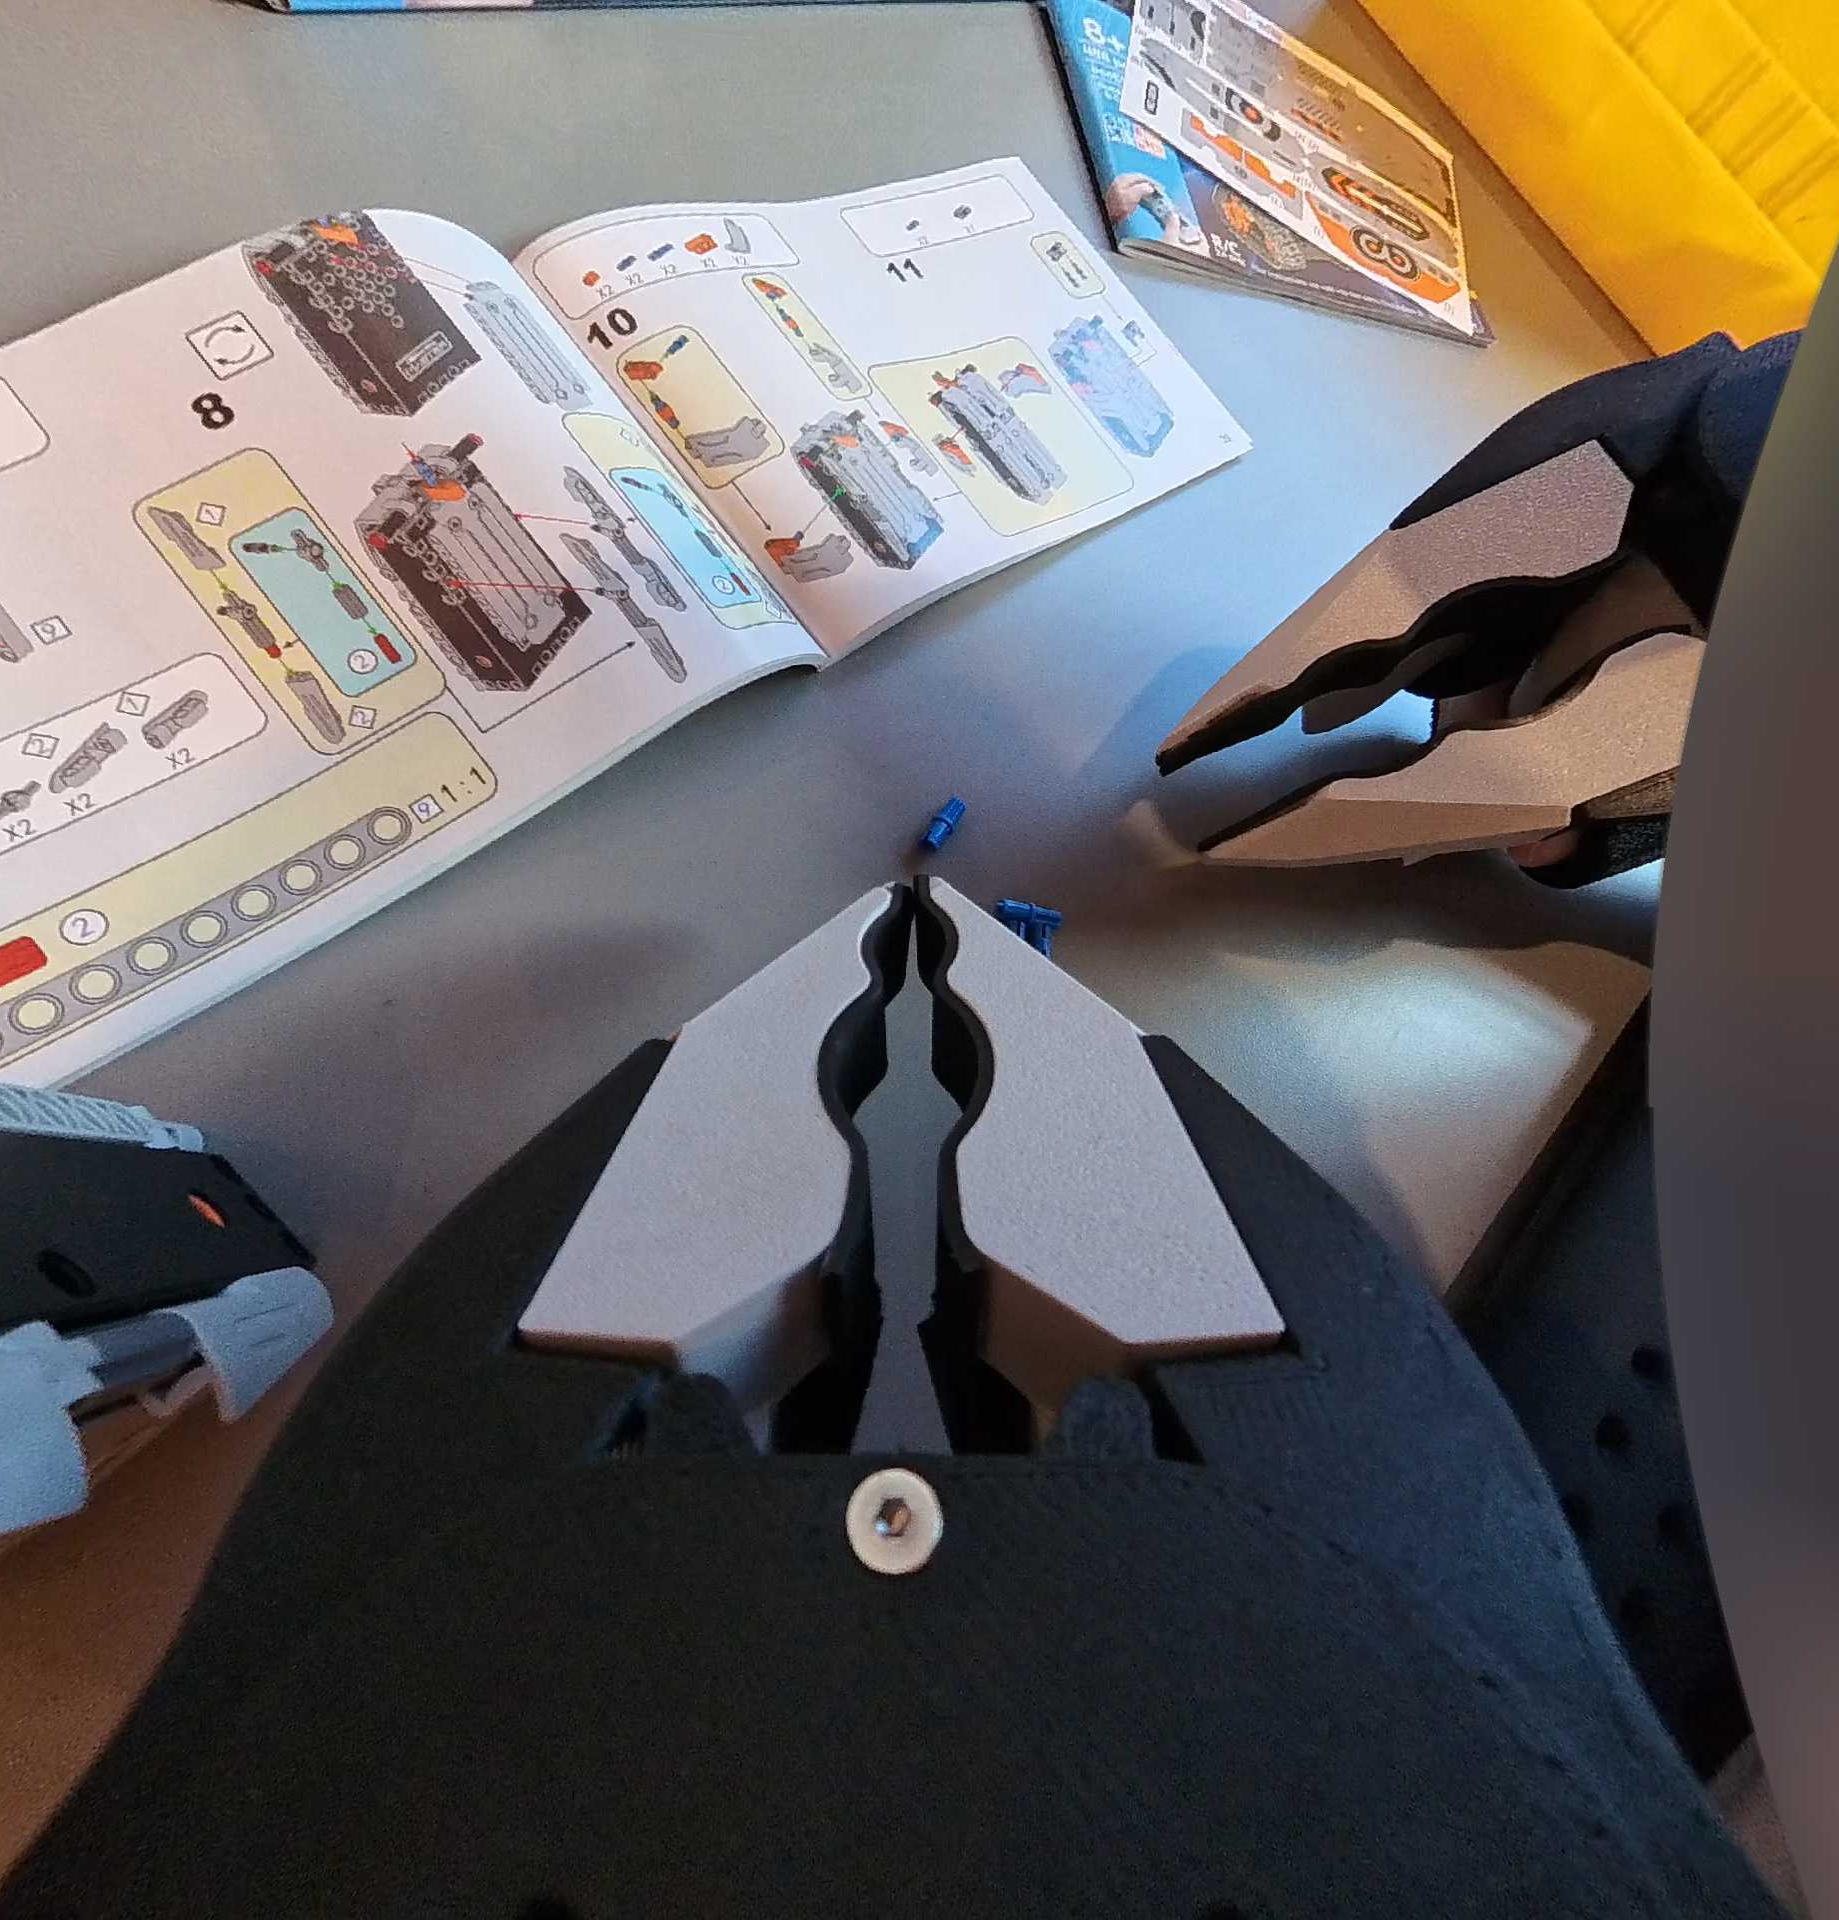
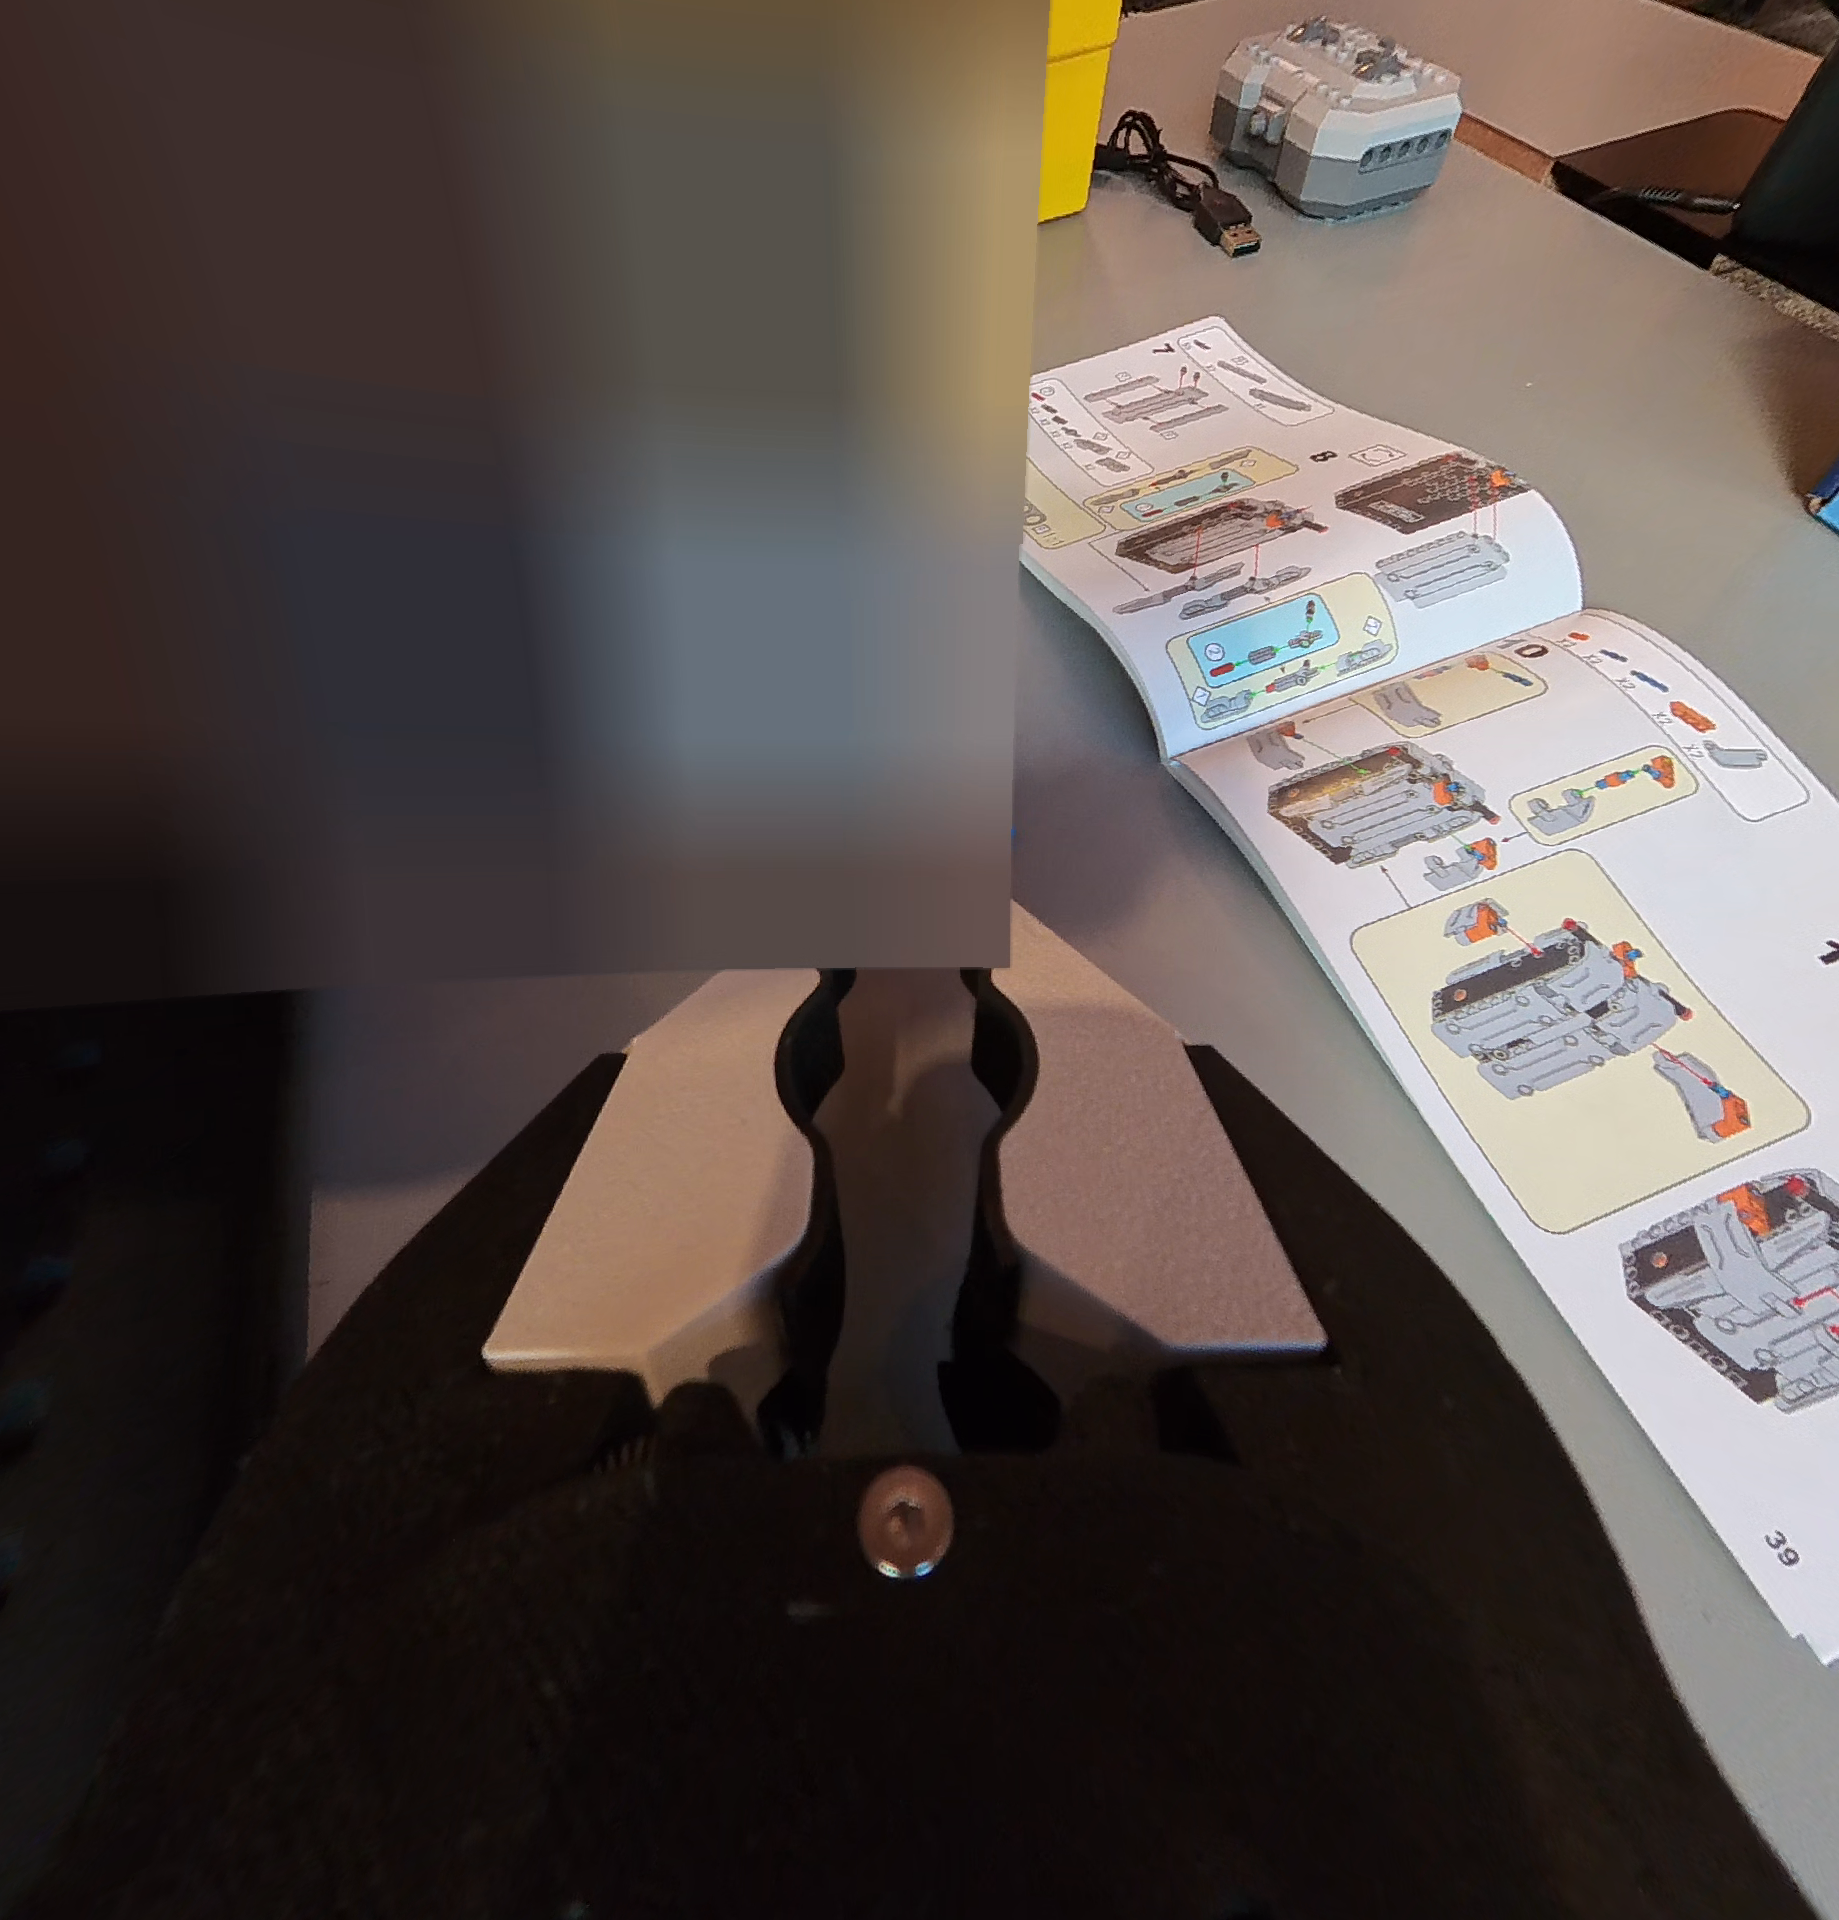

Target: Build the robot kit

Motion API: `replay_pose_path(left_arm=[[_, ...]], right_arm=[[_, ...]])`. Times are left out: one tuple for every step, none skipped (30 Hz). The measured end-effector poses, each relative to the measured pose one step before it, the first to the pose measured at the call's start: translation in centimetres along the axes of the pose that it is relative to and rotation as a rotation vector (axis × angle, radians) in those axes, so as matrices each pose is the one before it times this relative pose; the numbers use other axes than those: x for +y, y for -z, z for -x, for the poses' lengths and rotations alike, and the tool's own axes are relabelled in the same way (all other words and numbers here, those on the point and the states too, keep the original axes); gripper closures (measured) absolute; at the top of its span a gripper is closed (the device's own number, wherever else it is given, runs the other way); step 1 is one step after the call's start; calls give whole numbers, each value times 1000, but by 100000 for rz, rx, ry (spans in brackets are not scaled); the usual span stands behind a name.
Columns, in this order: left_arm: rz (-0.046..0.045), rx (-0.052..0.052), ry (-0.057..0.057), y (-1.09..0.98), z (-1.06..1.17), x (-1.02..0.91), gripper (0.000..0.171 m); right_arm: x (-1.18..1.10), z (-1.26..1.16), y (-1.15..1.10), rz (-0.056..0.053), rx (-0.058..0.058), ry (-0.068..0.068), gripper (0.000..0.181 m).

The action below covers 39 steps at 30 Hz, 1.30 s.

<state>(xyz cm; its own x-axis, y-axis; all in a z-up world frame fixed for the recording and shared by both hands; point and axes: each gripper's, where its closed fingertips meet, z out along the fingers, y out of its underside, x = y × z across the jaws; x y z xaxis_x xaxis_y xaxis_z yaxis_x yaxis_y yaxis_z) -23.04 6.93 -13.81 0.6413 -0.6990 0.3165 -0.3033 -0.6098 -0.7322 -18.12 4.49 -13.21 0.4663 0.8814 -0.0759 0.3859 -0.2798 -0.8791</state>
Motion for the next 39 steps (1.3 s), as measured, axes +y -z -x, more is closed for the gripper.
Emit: replay_pose_path(left_arm=[[-6, 154, 168, 0, -3, 0, 171], [55, 166, 109, -6, -21, 9, 171], [-61, 176, -32, 5, -33, -10, 171], [-61, 48, -114, 6, -29, 0, 171], [-73, -24, -199, 15, -24, -3, 171], [-43, -23, -178, 9, -11, -12, 171], [-135, 6, -142, -1, -11, -31, 171], [-165, 13, -99, -1, -11, -48, 171], [-133, 33, -110, -19, -2, -51, 171], [84, 52, -92, -53, -5, -7, 171], [452, -32, -10, -58, 7, 71, 171], [485, -63, -101, -62, -9, 81, 171], [303, -246, -242, -38, 12, 65, 171], [51, -439, -374, -2, 20, 31, 171], [-131, -504, -374, 14, 39, -17, 171], [-192, -384, -278, 25, 24, -43, 171], [-156, -177, -133, -2, 15, -34, 171], [-32, 70, -1, -9, -16, -8, 171], [140, 135, 77, -31, -23, 13, 171], [193, 114, 30, -45, -8, 42, 171], [237, 96, 9, -50, -20, 35, 171], [282, 201, -7, -47, -34, 41, 171], [186, 174, -67, -41, -31, 12, 171], [68, 24, -122, -35, -14, 11, 171], [101, 52, -76, -27, -24, 8, 171], [76, 160, 11, -18, -26, 5, 171], [29, 188, 40, -28, -29, 6, 171], [87, 126, 41, -11, -17, 10, 171], [110, 96, 34, -26, -8, 11, 171], [-1, 108, 19, -6, -13, 7, 171], [-88, 24, -53, -12, 3, -5, 171], [-26, -172, -174, -8, 39, 4, 171], [-18, -137, -280, -14, 35, 1, 171], [-96, 234, -283, -15, -14, 7, 171], [-139, 730, -180, -21, -104, 4, 171], [-115, 773, 5, -16, -130, 13, 171], [-53, 791, 159, -26, -156, 15, 171], [-145, 1154, 98, -24, -257, -36, 171], [-301, 1487, -127, -27, -342, -95, 171]], right_arm=[[21, -8, -7, 138, 5, 33, 164], [28, -3, -1, 167, 33, 27, 164], [6, -10, 6, 25, 105, 62, 164], [-6, -19, 20, -56, 116, 39, 164], [-12, -5, 27, -35, 51, -18, 164], [-26, -14, 19, -139, 109, -2, 164], [-46, -28, 42, -231, 203, 27, 164], [-52, -51, 31, -221, 315, 57, 164], [-41, -93, 29, -192, 477, 15, 164], [-24, -99, 25, -214, 394, -147, 164], [-20, -68, 11, -184, 115, -424, 164], [-8, -37, 31, -170, -20, -601, 164], [-61, -23, 49, -355, 27, -481, 164], [-101, -32, 64, -511, 164, -231, 164], [-98, 2, 67, -422, 152, 33, 164], [-81, 1, 59, -247, 227, 223, 164], [-57, -7, 48, -169, 267, 310, 164], [-19, 8, 34, -65, 190, 286, 164], [13, 9, 20, 104, 119, 202, 164], [19, -5, 15, 97, 95, 128, 164], [21, 1, -16, 69, -35, -20, 164], [27, 17, -10, 102, -173, -160, 164], [5, 28, -15, 20, -168, -124, 164], [-10, 10, -5, -71, -65, -16, 164], [4, -1, -9, -12, -52, -12, 164], [18, 12, -3, 82, -117, -78, 164], [4, 9, -9, -12, -93, -81, 164], [1, 9, -2, -80, -69, -74, 164], [-2, -8, 9, -47, -45, -61, 164], [24, -18, -5, 57, 5, -89, 164], [26, -30, 8, 25, 9, -68, 164], [38, -58, 0, -27, 88, -45, 164], [74, -76, 1, 119, 102, -145, 164], [55, -101, 13, 9, 82, -203, 164], [50, -115, 21, -150, 33, -446, 164], [1, -126, 46, -365, -43, -828, 164], [-83, -91, 108, -678, -232, -1180, 164], [-220, -41, 185, -1260, -352, -1199, 164], [-341, -49, 240, -1800, -163, -872, 164]])
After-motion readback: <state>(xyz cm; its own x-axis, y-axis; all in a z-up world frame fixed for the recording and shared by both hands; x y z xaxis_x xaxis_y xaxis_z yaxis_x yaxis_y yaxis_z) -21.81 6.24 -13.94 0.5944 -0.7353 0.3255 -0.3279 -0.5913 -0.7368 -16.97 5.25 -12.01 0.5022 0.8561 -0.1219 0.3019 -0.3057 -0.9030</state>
